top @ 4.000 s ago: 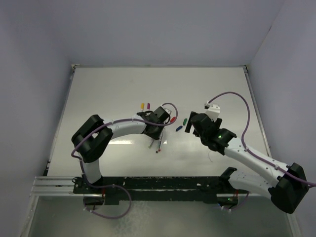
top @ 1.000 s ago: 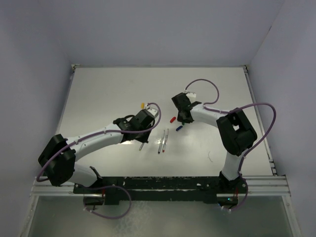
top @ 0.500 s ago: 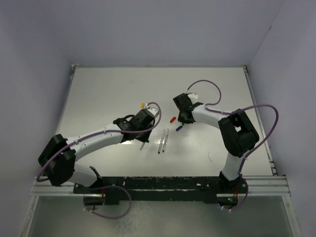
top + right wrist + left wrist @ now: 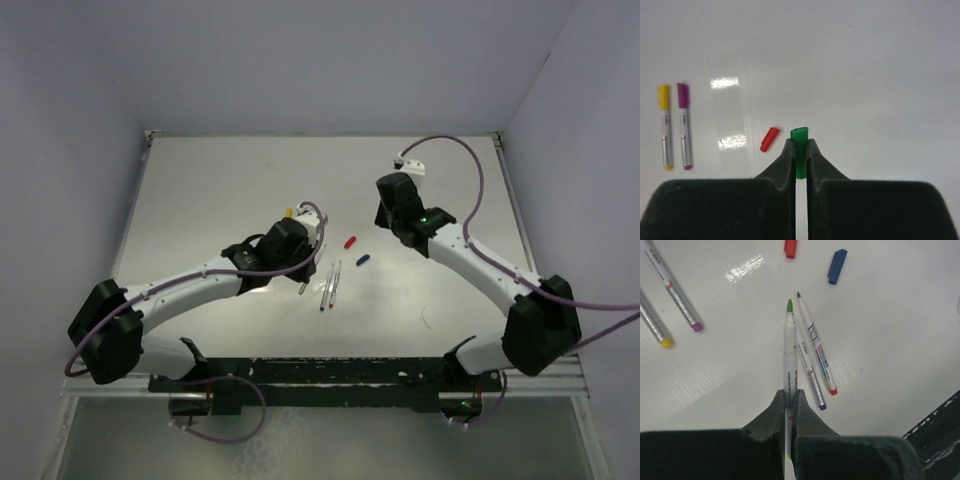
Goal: Insert the pens into the pen caps
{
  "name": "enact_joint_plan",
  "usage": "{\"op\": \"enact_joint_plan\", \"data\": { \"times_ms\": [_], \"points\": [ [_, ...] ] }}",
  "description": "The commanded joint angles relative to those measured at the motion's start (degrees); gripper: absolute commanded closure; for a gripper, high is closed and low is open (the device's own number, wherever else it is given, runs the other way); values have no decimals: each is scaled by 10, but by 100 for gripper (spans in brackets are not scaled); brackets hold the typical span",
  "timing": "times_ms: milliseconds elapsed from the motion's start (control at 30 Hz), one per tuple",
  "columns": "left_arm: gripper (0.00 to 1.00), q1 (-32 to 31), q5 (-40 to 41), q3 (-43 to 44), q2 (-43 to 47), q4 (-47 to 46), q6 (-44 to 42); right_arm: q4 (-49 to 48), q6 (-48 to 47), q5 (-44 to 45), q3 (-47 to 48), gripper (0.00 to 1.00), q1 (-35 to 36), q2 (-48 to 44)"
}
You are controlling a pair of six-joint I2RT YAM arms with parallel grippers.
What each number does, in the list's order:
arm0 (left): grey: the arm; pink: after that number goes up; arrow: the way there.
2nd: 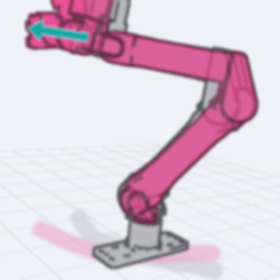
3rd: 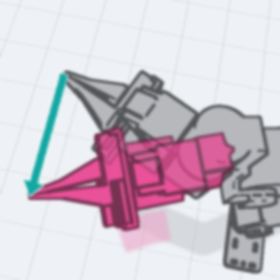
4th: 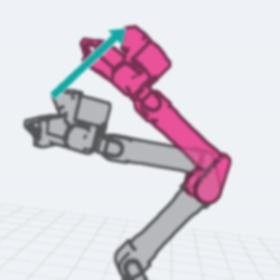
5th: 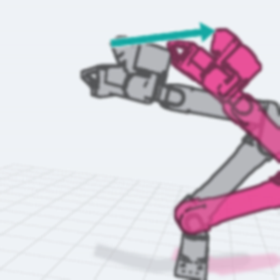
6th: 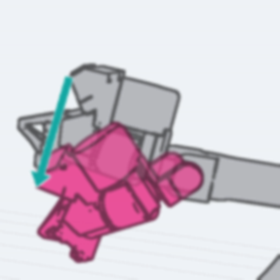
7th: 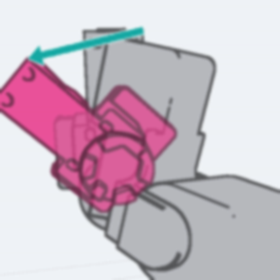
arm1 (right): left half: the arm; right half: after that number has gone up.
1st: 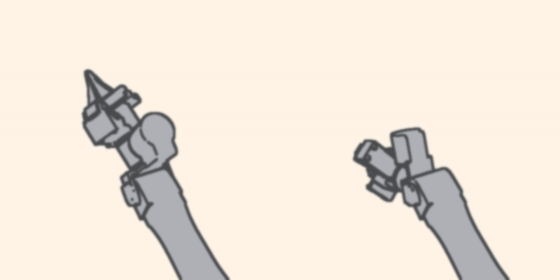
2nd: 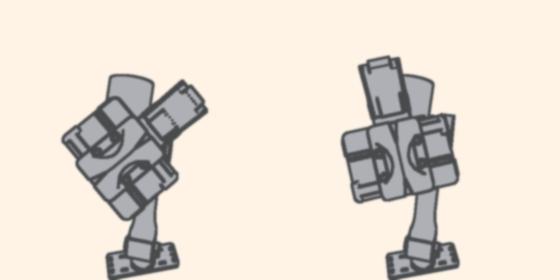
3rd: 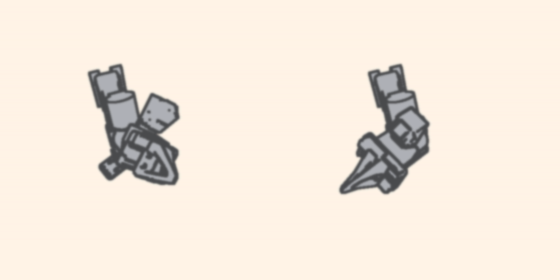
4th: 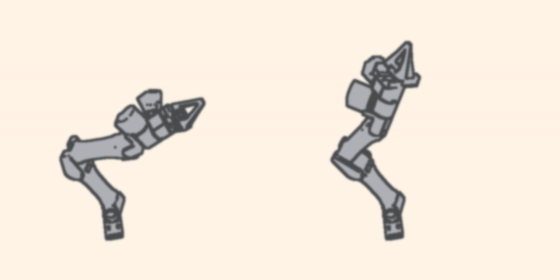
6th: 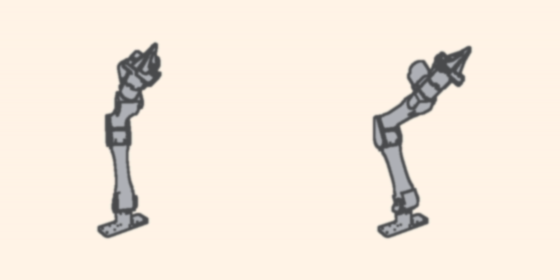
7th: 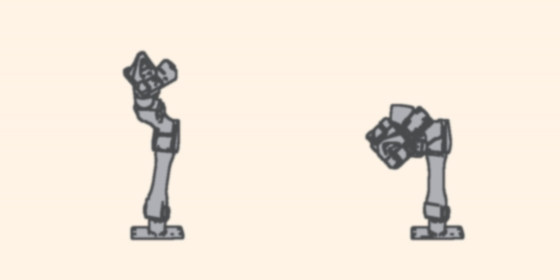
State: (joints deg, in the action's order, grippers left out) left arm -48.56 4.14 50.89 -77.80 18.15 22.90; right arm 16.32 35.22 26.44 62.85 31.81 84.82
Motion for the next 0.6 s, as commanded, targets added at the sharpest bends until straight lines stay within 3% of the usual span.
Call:
{"op": "enact_joint_plan", "data": {
  "times_ms": [0, 333, 433, 567],
  "points": [
    [100, 0, -66, -17, 17, -117, -3, -48, -34, 3, -45, 100, 2, -99],
    [100, 0, -228, -71, -26, -409, 62, -300, -104, -96, -272, 100, 15, -352],
    [100, -2, -278, -81, -60, -491, 87, -356, -105, -132, -312, 100, 15, -392],
    [100, -15, -279, -83, -81, -523, 94, -388, -100, -148, -330, 100, 17, -404]
  ]
}}
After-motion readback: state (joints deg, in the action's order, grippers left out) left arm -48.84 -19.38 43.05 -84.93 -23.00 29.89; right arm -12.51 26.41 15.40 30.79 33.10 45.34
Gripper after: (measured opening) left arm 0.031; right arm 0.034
